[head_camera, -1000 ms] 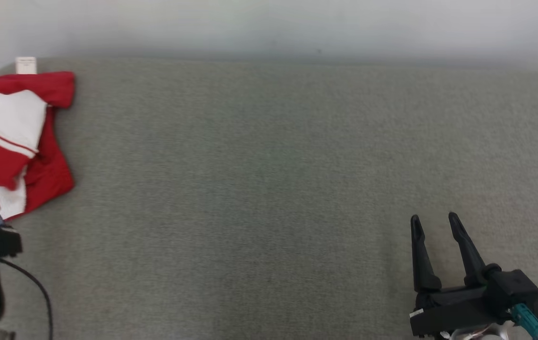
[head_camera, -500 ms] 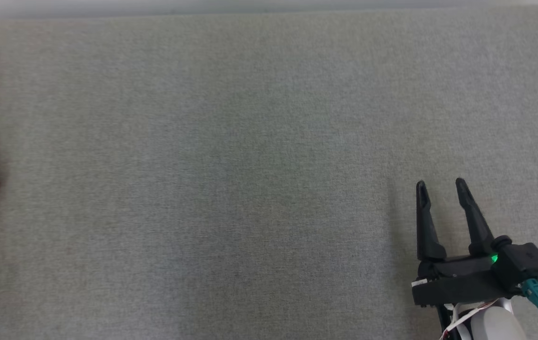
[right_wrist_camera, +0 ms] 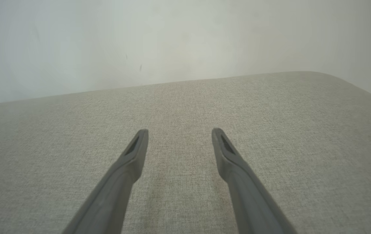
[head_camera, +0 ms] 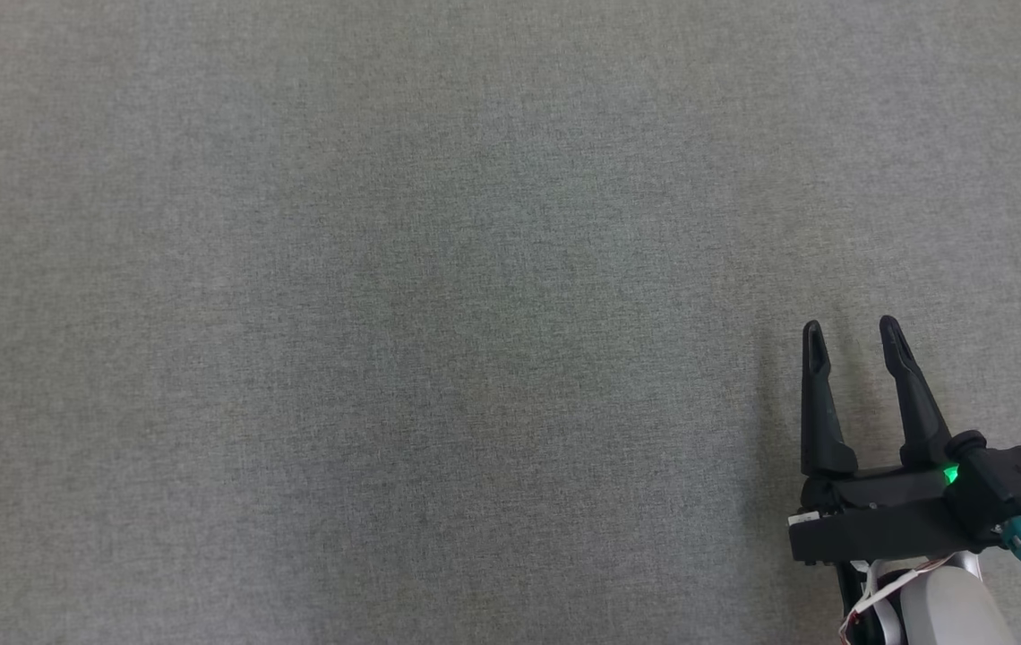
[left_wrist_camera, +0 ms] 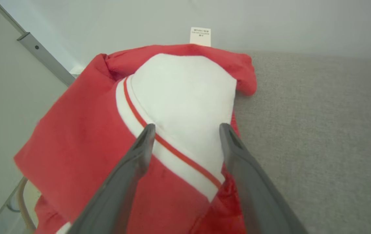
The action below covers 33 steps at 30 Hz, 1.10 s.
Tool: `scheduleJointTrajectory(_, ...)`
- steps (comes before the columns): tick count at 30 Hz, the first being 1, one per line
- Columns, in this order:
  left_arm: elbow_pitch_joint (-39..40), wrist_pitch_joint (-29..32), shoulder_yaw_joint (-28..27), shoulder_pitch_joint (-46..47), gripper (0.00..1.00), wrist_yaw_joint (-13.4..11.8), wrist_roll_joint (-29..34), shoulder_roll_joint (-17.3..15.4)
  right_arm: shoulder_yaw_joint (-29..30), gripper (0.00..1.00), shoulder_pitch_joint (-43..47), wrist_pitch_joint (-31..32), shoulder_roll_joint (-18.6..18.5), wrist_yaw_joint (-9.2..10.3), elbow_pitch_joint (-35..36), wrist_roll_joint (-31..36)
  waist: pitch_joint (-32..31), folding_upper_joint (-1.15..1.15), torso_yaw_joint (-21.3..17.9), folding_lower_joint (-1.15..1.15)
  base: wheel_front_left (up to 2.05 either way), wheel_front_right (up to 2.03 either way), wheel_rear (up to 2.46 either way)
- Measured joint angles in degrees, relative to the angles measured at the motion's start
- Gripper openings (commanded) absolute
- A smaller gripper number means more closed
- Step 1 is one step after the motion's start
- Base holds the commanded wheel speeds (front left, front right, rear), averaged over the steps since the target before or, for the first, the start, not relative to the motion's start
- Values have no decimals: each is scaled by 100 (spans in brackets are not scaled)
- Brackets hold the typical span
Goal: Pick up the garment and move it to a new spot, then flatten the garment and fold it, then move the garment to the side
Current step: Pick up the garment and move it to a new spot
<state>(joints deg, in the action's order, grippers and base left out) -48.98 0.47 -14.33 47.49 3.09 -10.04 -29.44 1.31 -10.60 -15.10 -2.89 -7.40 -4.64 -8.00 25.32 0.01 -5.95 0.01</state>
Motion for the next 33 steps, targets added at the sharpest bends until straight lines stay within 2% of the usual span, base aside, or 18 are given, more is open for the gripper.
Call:
scheduleJointTrajectory(5,-621,480,71,208,100,-44,-2,-89,-11,100,-25,0,2,0,-14,2,22,0,-11,0,0,0,0)
scheduleJointTrajectory(9,-946,523,99,293,100,-34,-13,-142,-19,100,-30,0,1,0,-26,4,-9,-1,-32,-1,0,0,0)
scheduleJointTrajectory(10,-1015,526,112,320,74,-33,-14,-157,-16,100,-30,0,1,0,-32,8,-19,-1,-36,0,0,0,0)
scheduleJointTrajectory(11,-1074,516,123,328,29,-31,-14,-166,-20,100,-29,0,2,0,-34,10,-30,-1,-41,-1,0,0,0)
scheduleJointTrajectory(12,-1140,480,127,328,0,-19,-18,-171,-15,100,-29,0,1,0,-37,10,-41,-1,-45,-1,0,0,0)
scheduleJointTrajectory(17,-1349,289,240,390,0,53,-16,-209,2,100,-23,0,1,0,-38,18,-79,-1,-51,-1,0,0,0)
scheduleJointTrajectory(22,-1381,-211,301,556,0,143,-22,-244,43,100,4,0,1,0,-40,54,-145,-1,-4,-1,0,0,0)
scheduleJointTrajectory(29,-1180,-1038,478,917,0,248,-24,-241,25,100,114,0,0,0,-80,54,-371,-1,116,-1,0,0,0)
scheduleJointTrajectory(33,-856,-1294,714,1238,0,296,122,-225,-18,100,156,0,2,0,-129,33,-559,-1,183,-1,0,0,0)
